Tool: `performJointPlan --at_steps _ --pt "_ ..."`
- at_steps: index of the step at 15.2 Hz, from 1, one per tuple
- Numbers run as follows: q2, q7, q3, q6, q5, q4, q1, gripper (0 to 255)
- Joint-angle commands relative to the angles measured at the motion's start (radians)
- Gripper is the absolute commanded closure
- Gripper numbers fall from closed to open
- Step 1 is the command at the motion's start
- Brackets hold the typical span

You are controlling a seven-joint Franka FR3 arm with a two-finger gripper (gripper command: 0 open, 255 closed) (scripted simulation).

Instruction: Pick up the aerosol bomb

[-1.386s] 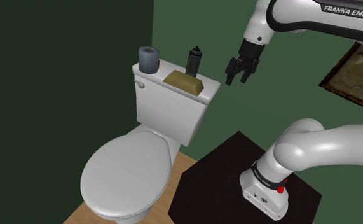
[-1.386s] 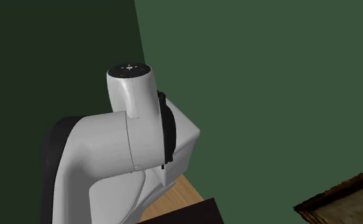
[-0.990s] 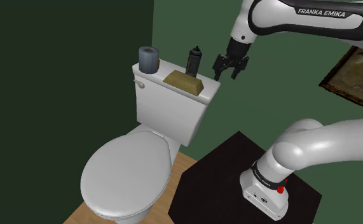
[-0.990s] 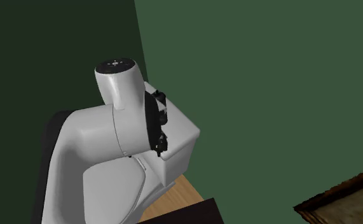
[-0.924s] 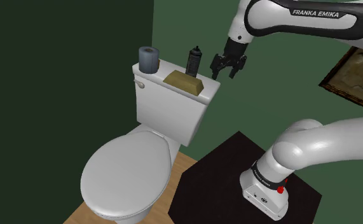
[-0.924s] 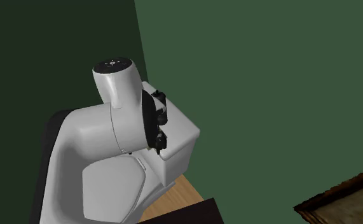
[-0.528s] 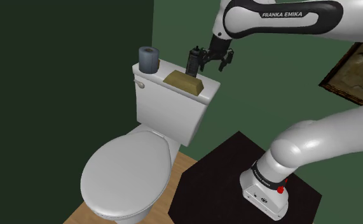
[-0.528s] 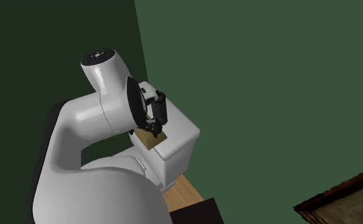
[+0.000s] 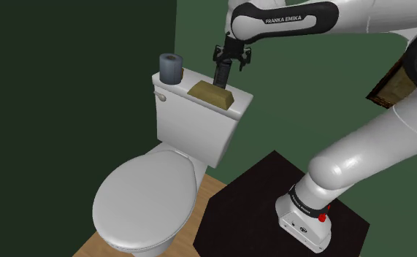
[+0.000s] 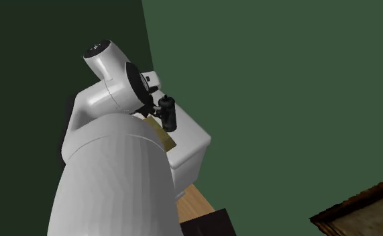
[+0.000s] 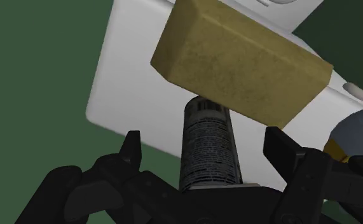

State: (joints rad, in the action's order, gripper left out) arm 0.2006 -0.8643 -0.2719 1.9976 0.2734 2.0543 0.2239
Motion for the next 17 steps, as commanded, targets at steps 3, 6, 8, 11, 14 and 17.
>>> performJointPlan --at_steps 3,6,8,11,14,17 --pt "-0.146 -0.174 -0.031 -0.024 0.136 -0.158 0.027 0" --pt "-0.218 -0.251 -0.033 -0.051 0.204 -0.245 0.028 0" --pt "-0.220 -0.262 -0.031 -0.028 0.209 -0.222 0.029 0" --pt "-0.225 -0.280 -0.030 0.006 0.218 -0.189 0.030 0" --pt "-0.231 -0.296 -0.029 0.035 0.227 -0.162 0.030 0" --pt "-0.229 -0.295 -0.029 0.035 0.227 -0.161 0.031 255"
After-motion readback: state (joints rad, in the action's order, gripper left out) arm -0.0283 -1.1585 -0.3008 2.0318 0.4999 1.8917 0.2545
